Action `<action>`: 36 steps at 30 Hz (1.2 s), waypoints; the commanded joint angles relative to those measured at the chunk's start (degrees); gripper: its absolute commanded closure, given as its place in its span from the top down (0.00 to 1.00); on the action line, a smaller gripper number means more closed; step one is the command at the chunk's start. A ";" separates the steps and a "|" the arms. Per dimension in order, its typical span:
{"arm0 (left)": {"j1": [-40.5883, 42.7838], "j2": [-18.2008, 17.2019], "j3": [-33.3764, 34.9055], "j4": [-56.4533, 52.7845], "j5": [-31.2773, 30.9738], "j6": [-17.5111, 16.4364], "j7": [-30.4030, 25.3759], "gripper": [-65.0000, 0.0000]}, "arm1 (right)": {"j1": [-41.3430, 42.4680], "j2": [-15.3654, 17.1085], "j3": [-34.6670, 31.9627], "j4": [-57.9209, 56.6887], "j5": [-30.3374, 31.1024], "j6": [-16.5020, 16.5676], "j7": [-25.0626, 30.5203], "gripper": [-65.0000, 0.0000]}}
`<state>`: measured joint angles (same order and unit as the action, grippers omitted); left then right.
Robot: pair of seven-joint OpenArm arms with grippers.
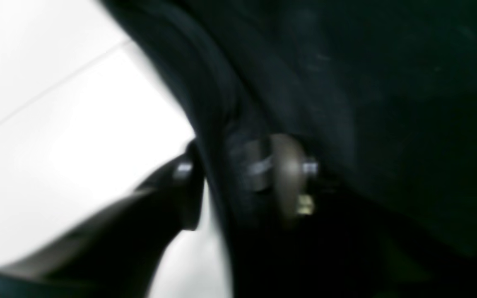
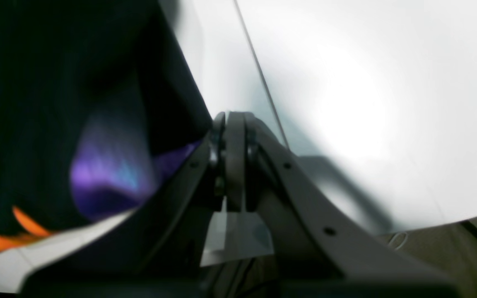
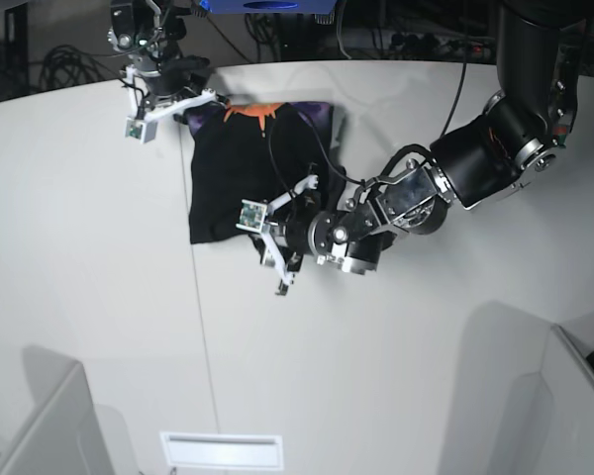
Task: Fold the T-shirt properly
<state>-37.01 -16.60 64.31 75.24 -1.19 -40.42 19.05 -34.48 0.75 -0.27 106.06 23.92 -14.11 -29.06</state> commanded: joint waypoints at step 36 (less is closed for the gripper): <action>37.32 -7.62 -59.87 24.93 -8.17 0.42 -7.31 0.00 | -1.17 10.02 7.97 7.65 -0.76 -0.35 6.33 0.00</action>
<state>0.91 -23.62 4.73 99.42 -8.93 -40.34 11.94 -35.48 10.24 7.35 112.71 23.51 -14.44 -24.05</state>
